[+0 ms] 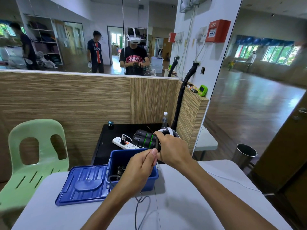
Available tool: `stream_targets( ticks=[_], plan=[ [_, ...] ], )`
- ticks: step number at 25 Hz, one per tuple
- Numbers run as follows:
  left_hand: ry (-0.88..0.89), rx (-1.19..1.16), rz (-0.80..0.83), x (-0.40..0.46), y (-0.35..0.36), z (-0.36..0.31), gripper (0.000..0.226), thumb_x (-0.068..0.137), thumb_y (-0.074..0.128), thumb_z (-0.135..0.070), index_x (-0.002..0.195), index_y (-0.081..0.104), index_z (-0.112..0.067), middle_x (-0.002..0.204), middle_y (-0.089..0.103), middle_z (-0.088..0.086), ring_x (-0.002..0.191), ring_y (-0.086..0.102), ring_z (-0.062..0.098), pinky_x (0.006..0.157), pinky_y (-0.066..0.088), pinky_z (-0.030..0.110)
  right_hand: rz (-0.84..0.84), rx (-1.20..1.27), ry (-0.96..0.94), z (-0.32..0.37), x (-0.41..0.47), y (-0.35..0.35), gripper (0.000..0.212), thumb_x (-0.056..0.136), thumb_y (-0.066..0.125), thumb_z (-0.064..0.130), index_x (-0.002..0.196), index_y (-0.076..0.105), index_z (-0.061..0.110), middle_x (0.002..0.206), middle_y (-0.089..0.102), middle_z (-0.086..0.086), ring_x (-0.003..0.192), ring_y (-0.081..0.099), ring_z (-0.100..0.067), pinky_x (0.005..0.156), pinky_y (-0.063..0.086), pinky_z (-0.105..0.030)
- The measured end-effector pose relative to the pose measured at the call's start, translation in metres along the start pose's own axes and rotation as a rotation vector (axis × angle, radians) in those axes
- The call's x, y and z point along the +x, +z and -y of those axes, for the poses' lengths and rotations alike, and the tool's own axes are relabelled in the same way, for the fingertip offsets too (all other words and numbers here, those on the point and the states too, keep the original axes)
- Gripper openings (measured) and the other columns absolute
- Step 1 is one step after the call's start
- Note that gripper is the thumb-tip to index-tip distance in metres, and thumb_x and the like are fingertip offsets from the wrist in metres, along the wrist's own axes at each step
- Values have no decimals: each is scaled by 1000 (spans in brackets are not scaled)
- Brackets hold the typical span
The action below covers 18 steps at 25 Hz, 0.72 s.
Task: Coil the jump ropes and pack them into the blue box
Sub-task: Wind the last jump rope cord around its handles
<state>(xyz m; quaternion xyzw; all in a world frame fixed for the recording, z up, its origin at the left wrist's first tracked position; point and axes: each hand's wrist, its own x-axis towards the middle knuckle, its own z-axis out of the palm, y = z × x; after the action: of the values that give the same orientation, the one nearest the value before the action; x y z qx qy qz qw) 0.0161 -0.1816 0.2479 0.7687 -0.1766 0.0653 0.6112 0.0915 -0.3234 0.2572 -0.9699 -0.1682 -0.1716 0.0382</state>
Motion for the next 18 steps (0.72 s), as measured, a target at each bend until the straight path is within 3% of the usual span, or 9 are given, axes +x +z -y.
stream_targets(
  ticks=[6, 12, 16, 18],
  plan=[
    [-247, -227, 85, -8, -9, 21, 39, 97, 41, -44, 75, 42, -11, 51, 25, -4, 45, 15, 10, 41, 13, 21, -46, 136, 17, 1, 2, -9, 56, 80, 63, 56, 125, 48, 25, 99, 68, 1, 87, 65, -25, 69, 52, -35],
    [-288, -173, 88, -1, -16, 49, 48, 99, 35, -47, 64, 43, -15, 53, 29, -1, 48, 20, 11, 50, 15, 29, 3, 203, -57, 3, -10, -14, 57, 77, 65, 55, 125, 50, 30, 93, 68, 3, 84, 65, -22, 69, 51, -31],
    [-267, -110, 87, 12, -9, 52, 49, 101, 38, -31, 53, 41, -23, 49, 31, -5, 47, 21, 11, 49, 18, 25, 46, 268, -105, 3, -12, -19, 59, 75, 69, 54, 126, 51, 32, 94, 68, 5, 83, 65, -19, 72, 52, -32],
    [-236, 18, 95, 25, -15, 58, 47, 100, 40, -18, 55, 51, -25, 46, 39, -10, 46, 31, 6, 47, 29, 18, 101, 284, -145, -1, -15, -18, 66, 72, 69, 65, 126, 51, 33, 96, 68, 8, 85, 64, -15, 73, 51, -30]
  ],
)
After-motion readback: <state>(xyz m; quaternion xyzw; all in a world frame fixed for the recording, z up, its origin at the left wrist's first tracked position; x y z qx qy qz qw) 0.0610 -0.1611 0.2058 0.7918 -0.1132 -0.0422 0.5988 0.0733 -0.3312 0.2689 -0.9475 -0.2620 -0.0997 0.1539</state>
